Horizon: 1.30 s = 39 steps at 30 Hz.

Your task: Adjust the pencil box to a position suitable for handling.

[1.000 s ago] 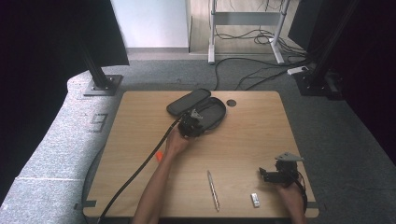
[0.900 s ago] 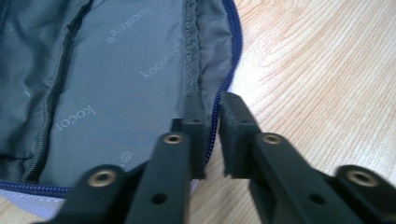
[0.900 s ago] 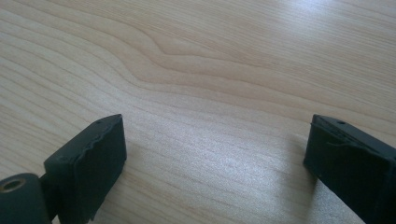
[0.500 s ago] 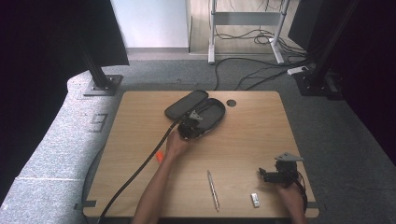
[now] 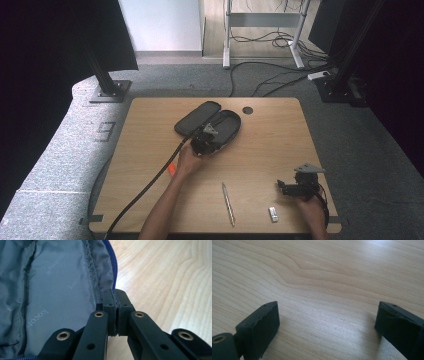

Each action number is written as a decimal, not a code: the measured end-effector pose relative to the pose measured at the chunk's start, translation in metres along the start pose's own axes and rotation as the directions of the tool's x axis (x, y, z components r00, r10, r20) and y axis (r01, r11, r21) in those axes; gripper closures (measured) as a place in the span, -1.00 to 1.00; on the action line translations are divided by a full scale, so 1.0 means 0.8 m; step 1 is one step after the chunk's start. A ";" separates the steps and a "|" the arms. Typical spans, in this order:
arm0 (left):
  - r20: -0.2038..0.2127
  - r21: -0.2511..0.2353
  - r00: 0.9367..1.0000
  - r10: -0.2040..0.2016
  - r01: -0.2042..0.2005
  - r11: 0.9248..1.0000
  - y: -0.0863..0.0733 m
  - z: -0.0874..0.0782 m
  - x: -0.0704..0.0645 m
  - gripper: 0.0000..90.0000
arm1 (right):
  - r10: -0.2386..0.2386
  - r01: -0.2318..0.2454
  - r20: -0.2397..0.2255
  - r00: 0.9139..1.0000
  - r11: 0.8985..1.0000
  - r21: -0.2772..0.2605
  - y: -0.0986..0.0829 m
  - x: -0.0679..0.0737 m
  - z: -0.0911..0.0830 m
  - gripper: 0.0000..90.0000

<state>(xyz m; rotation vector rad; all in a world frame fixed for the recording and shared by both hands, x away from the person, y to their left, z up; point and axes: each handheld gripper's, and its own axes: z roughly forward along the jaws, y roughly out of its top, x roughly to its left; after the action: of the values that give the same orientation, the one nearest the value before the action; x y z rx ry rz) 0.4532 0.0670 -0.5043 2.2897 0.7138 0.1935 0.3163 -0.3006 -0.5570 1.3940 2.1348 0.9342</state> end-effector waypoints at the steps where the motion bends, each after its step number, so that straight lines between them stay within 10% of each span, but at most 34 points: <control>1: 0.002 0.002 1.000 0.003 -0.003 1.000 -0.001 0.000 -0.002 0.95 | 0.000 0.000 0.000 1.000 1.000 0.000 0.000 0.000 0.000 -0.89; 39: 0.071 -0.021 0.997 0.043 -0.042 0.999 -0.034 -0.024 -0.080 0.94 | 0.000 0.000 0.000 1.000 1.000 0.000 0.000 0.000 0.000 -0.89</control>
<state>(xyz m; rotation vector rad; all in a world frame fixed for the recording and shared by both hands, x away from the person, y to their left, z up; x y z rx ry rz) 0.3815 0.0599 -0.5048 2.2824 0.6249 0.1374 0.3163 -0.3006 -0.5570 1.3934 2.1349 0.9341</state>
